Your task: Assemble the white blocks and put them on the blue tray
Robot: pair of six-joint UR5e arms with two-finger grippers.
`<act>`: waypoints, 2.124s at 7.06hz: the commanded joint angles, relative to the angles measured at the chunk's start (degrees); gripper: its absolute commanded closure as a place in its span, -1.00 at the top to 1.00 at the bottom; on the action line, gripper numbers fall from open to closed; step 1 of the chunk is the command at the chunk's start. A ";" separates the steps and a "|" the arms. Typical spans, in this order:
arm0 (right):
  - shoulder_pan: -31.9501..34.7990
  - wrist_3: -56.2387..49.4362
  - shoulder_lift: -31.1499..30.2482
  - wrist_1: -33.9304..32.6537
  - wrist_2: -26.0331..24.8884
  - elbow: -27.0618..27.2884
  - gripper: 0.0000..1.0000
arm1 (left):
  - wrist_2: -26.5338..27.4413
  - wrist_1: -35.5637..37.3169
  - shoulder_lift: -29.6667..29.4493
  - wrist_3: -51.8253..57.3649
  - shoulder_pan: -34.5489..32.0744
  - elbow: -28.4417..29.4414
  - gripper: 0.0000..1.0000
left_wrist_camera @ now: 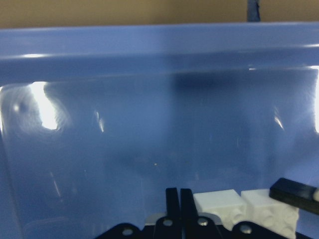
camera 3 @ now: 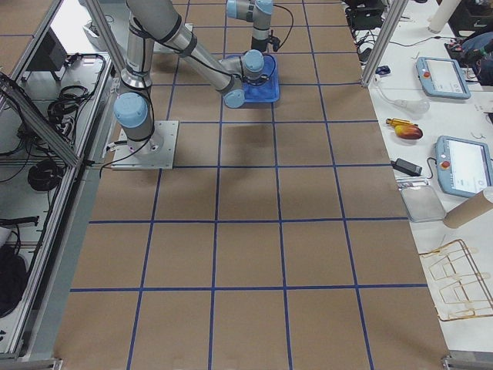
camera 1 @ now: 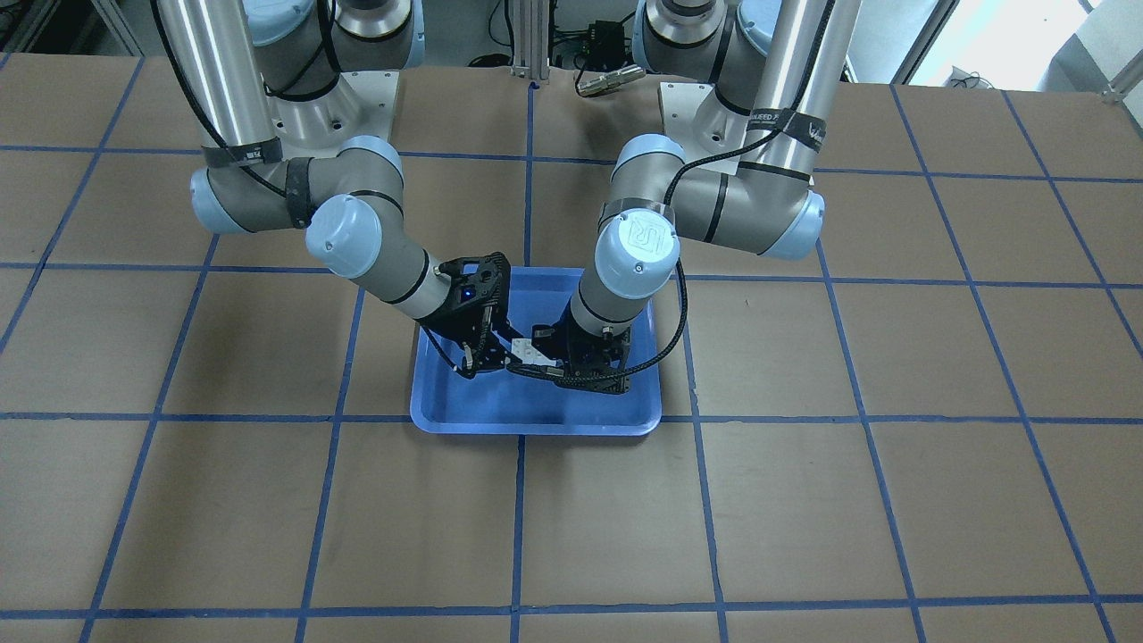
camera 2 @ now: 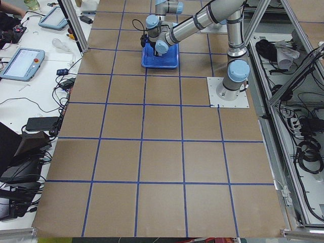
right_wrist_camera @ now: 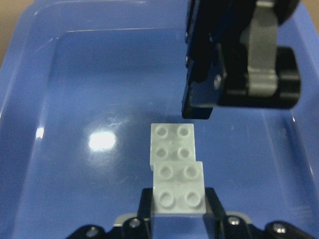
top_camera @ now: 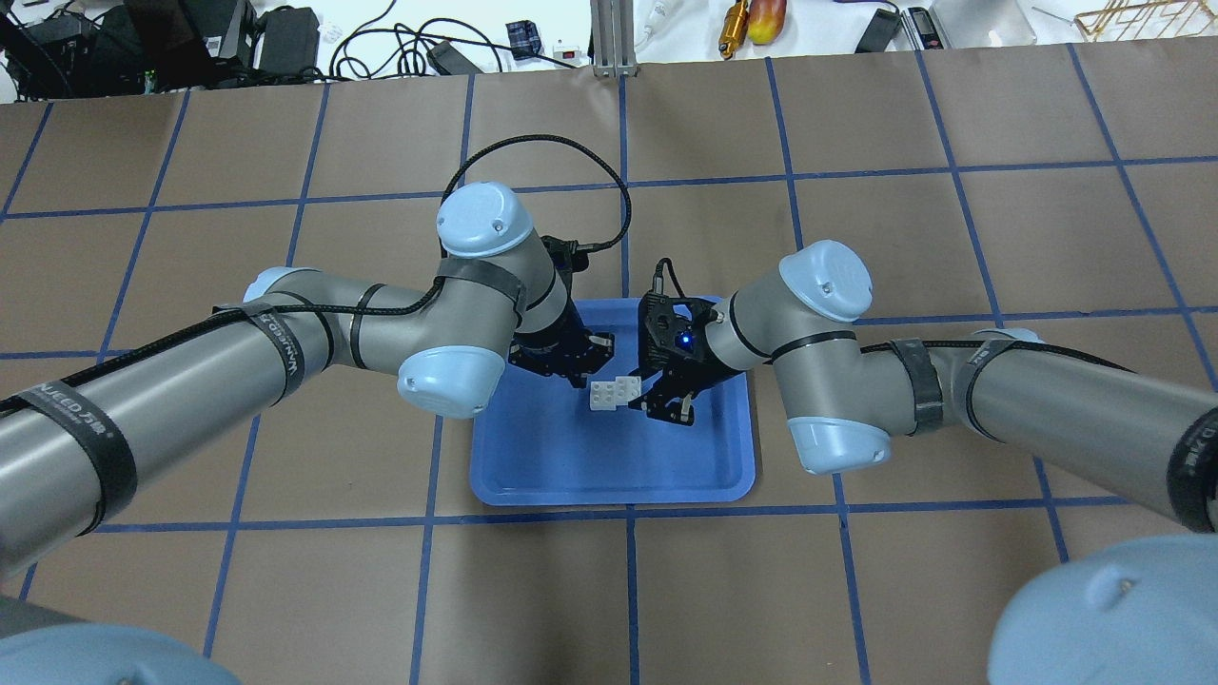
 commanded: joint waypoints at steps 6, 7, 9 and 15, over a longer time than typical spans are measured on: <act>-0.49 14.71 -2.55 1.04 -1.20 -4.55 1.00 | 0.00 0.26 0.09 -0.61 0.00 -0.01 -0.69; -0.58 18.75 -5.17 3.40 -1.38 -5.18 1.00 | 0.00 0.00 0.17 -0.61 0.00 -0.01 -0.69; -0.58 24.82 -11.14 16.45 -10.22 -7.02 1.00 | 0.09 -0.88 0.52 -1.57 0.00 -0.36 -0.69; -0.76 58.14 -15.31 46.28 -23.51 -25.79 1.00 | -0.09 -0.70 0.70 -4.74 -0.79 -1.16 -0.69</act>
